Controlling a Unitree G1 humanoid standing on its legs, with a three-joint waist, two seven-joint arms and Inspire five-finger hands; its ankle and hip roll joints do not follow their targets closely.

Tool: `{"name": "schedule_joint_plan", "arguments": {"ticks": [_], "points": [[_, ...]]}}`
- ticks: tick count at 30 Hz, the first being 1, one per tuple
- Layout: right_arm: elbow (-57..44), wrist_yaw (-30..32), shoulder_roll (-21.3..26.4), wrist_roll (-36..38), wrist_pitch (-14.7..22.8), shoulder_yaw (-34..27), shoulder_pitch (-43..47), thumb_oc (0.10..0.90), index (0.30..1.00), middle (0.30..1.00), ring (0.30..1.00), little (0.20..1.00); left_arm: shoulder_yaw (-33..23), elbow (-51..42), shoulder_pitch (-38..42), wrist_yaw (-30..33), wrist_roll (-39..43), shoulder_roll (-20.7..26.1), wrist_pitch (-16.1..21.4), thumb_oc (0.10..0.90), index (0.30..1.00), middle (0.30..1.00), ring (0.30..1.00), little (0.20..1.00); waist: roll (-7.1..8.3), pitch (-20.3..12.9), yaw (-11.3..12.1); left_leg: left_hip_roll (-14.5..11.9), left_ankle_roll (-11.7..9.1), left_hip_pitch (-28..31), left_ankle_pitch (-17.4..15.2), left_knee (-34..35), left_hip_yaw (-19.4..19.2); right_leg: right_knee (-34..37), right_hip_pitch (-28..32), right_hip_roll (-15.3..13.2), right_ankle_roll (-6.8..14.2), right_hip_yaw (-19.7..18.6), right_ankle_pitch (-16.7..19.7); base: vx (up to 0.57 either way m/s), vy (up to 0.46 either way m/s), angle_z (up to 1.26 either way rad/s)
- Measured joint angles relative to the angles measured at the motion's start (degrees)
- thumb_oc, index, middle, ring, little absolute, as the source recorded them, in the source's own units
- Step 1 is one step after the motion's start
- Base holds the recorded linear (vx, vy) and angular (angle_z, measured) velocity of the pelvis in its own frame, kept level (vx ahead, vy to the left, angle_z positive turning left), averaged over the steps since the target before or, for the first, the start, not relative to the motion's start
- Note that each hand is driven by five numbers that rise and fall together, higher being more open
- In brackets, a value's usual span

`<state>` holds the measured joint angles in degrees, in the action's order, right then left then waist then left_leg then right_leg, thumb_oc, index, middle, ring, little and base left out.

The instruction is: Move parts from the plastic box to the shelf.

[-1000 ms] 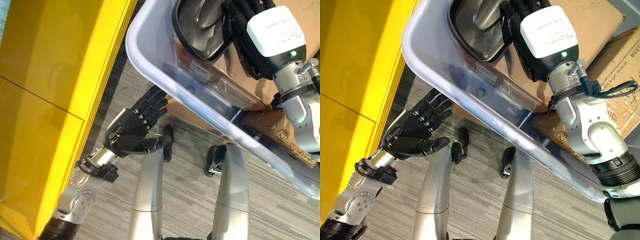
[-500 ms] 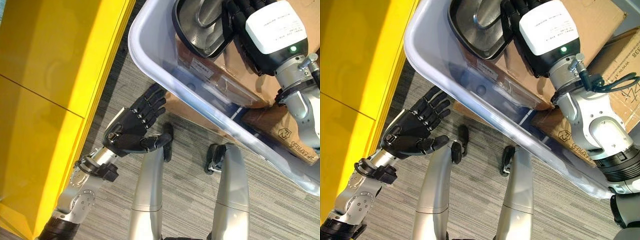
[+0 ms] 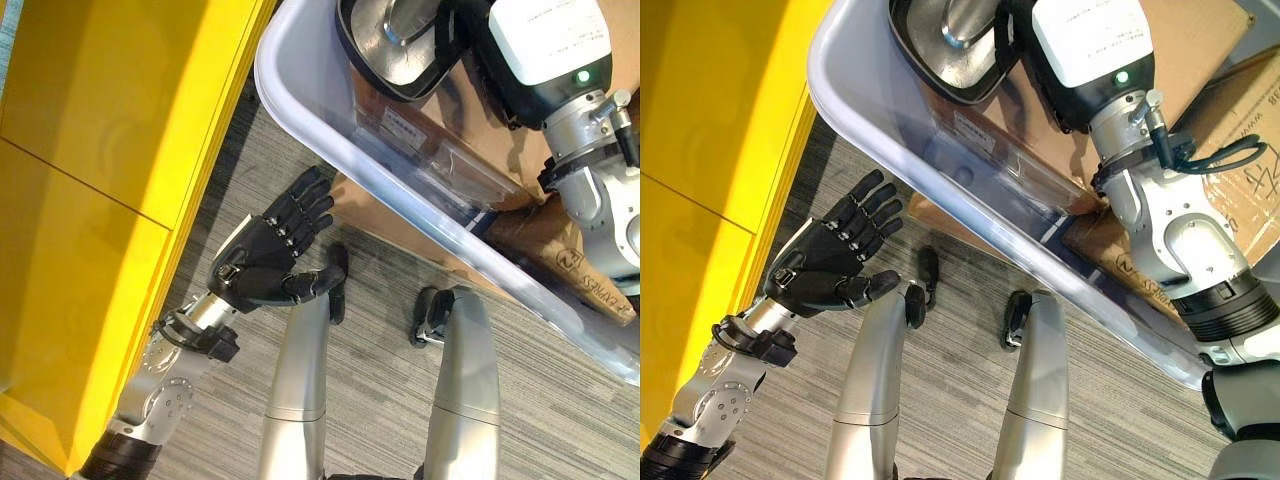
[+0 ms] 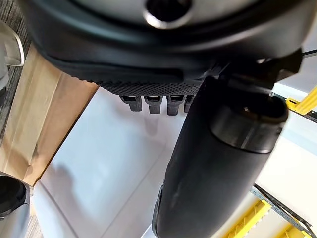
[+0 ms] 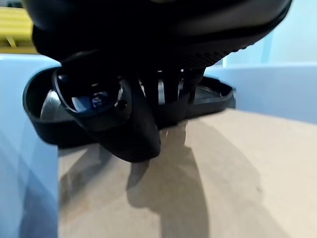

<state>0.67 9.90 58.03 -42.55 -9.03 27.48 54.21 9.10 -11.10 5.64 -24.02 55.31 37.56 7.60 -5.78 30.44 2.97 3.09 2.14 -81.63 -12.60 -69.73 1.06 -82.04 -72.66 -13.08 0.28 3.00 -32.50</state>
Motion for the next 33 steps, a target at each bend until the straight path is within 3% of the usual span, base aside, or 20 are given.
{"name": "schedule_joint_plan", "arguments": {"ticks": [5,10,19,33], "points": [[2.1,3.8,-1.2,-0.1,2.2,0.4,0.2,0.4,0.3,0.3,0.3,0.3,0.4,0.0,0.6,0.0,0.0,0.0,0.0,0.9,1.0,1.0,1.0,1.0,-0.11,0.0,0.6,0.0,-0.5,0.1,0.4,0.7,0.4,0.0,-0.1,0.0,-0.4,0.4,0.2,0.0,-0.002,0.01],[7.2,9.2,-3.8,0.5,3.9,1.1,2.6,0.4,0.3,0.3,0.3,0.3,2.4,1.1,2.7,0.0,-1.0,-0.2,0.5,0.9,1.0,1.0,1.0,1.0,-1.39,-0.1,2.0,0.0,-0.9,0.1,0.8,1.3,0.7,0.1,-0.4,0.0,-0.7,0.6,0.3,-0.01,-0.001,0.01],[12.8,19.0,-6.0,1.0,8.2,1.8,1.9,0.4,0.3,0.3,0.3,0.3,3.0,3.2,3.0,0.0,-1.7,-0.2,1.6,0.9,1.0,1.0,1.0,1.0,-1.56,-0.2,1.8,-0.1,-1.1,1.9,2.4,5.2,0.4,3.1,0.4,0.1,-1.3,0.7,1.7,-0.06,-0.003,0.0],[10.0,18.2,-8.2,0.8,8.4,-0.4,-4.1,0.4,0.3,0.3,0.3,0.3,2.8,3.1,2.6,-1.4,-1.7,-0.2,2.9,0.9,1.0,1.0,1.0,1.0,-1.57,-0.2,1.8,-1.0,-1.5,5.8,3.7,9.6,-0.4,7.8,3.6,0.8,-0.6,0.5,3.8,-0.05,0.022,-0.03]]}}
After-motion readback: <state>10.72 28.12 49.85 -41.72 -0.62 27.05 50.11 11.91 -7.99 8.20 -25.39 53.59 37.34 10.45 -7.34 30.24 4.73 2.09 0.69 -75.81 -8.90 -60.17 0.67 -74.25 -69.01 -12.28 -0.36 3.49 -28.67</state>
